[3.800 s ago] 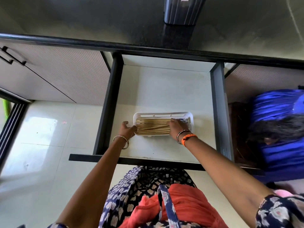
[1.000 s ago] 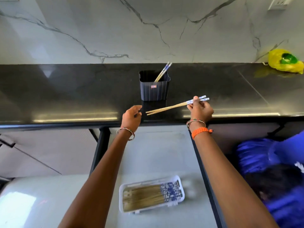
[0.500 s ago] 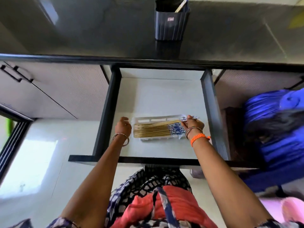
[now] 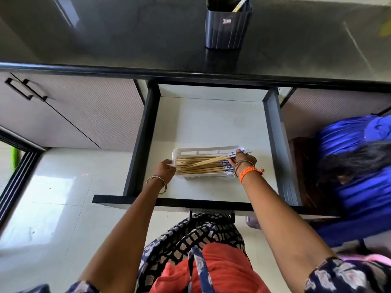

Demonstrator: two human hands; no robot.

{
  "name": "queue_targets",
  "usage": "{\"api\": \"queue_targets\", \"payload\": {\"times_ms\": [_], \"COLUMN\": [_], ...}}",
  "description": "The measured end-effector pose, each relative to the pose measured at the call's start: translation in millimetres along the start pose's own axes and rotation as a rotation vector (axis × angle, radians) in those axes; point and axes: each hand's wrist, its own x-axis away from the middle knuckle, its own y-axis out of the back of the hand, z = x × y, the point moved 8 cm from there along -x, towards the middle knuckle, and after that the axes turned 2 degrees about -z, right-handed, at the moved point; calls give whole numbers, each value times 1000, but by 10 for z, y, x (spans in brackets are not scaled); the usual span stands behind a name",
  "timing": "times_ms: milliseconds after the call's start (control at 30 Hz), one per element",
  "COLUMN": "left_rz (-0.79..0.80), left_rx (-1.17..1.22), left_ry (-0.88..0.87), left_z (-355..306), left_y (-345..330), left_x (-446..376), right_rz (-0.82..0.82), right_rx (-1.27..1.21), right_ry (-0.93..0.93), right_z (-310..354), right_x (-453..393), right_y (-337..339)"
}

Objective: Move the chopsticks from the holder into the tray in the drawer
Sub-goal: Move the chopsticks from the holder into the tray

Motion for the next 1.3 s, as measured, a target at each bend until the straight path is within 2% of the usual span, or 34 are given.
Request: {"api": "queue_targets", "payload": {"times_ms": [200, 300, 467, 667, 833, 933, 1000, 1167, 1300], "left_rz": [-3, 4, 10, 12, -12, -35, -45, -165, -275], "left_rx": [11, 23, 35, 49, 65, 74, 74, 55, 68], "left_ry": [8, 17, 29, 32, 8, 7, 17, 17, -49], "left_z": [42, 30, 60, 71, -13, -38, -40, -162, -514], "left_y": [-5, -10, -18, -18, 7, 11, 23, 129, 224], "left_x": [-44, -30, -46, -60, -9, 3, 10, 42, -36], "right_rz": [59, 128, 119, 85, 95, 166, 223, 251, 259], "right_rx": [-13, 152, 340, 369, 533, 668, 706, 698, 725], "right_ry": [-160, -212, -274, -272, -29, 51, 33, -183, -176], "right_z": [-190, -175, -105, -22, 43, -22, -91, -121, 95], "right_x": [122, 128, 139, 179, 147, 122, 113, 120, 36], "right_y": [-154, -198, -124, -53, -198, -360, -437, -354, -382]}}
